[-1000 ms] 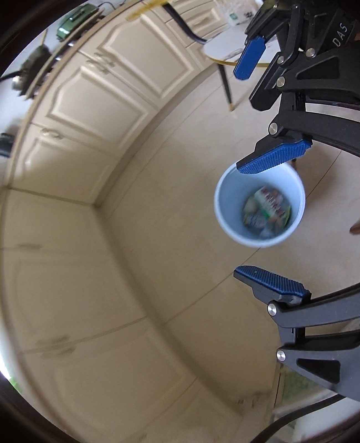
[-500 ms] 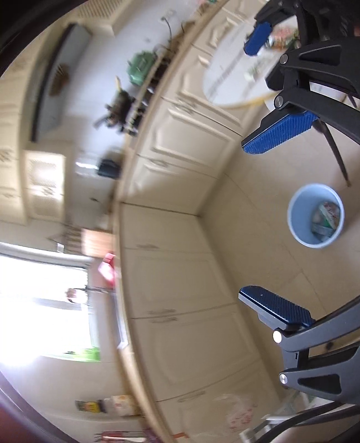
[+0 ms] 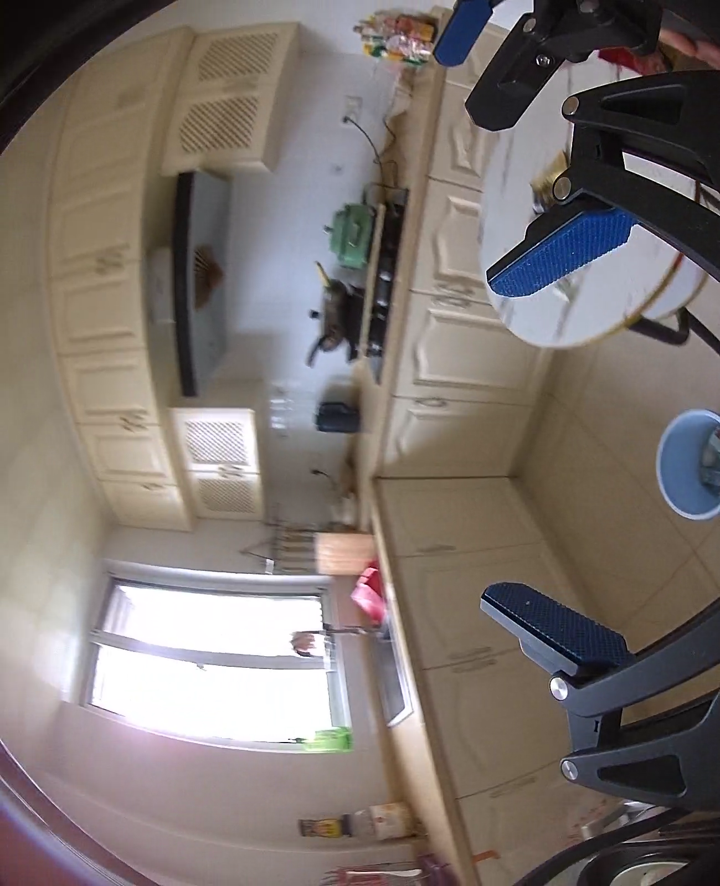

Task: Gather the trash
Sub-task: 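Move both tools back toward the table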

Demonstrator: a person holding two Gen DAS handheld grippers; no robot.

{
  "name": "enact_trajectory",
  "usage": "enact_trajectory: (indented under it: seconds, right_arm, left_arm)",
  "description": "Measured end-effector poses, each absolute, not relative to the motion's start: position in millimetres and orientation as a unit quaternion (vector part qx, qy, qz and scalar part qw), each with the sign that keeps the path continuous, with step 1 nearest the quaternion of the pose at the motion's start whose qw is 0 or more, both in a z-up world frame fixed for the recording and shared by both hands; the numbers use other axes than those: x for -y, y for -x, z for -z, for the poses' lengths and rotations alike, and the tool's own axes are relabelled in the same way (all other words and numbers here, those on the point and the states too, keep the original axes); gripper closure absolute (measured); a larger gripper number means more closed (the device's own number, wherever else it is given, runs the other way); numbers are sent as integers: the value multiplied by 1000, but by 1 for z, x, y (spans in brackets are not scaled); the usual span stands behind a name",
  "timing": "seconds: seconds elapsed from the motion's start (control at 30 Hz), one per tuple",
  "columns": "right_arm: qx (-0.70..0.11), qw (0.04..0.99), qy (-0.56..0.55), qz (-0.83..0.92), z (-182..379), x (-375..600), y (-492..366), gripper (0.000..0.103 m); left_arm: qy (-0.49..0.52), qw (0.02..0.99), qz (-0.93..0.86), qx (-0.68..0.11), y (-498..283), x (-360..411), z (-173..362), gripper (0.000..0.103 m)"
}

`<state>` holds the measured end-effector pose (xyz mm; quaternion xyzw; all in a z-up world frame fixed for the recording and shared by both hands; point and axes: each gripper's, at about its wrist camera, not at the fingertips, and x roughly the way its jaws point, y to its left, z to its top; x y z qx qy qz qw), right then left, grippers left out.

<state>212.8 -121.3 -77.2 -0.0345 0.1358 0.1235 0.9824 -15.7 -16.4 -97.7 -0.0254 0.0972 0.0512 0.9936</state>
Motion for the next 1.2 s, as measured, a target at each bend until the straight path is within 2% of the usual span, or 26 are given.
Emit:
enact_trajectory:
  seconds: [0.13,0.27,0.5,0.9,1.2]
  right_arm:
    - [-102,990,43,-89,55,139,-173,0]
    - [-75,994,47,-58,40,155,-142,0]
    - [-61,997,45,-19,26,177,-120,0]
    - [-79,996,27,13,38,215,-130,0]
    - [-127,991,-2,52,73,259,-163,0]
  left_arm:
    - [18,998,-30,-59,67,50,107,1]
    - [16,999,-13,-40,111,47,123,1]
    - [14,999,-5,-30,135,45,137,1]
    - [1,999,11,-50,74,52,126,1]
    - [-4,991,15,-129,-18,64,130,1]
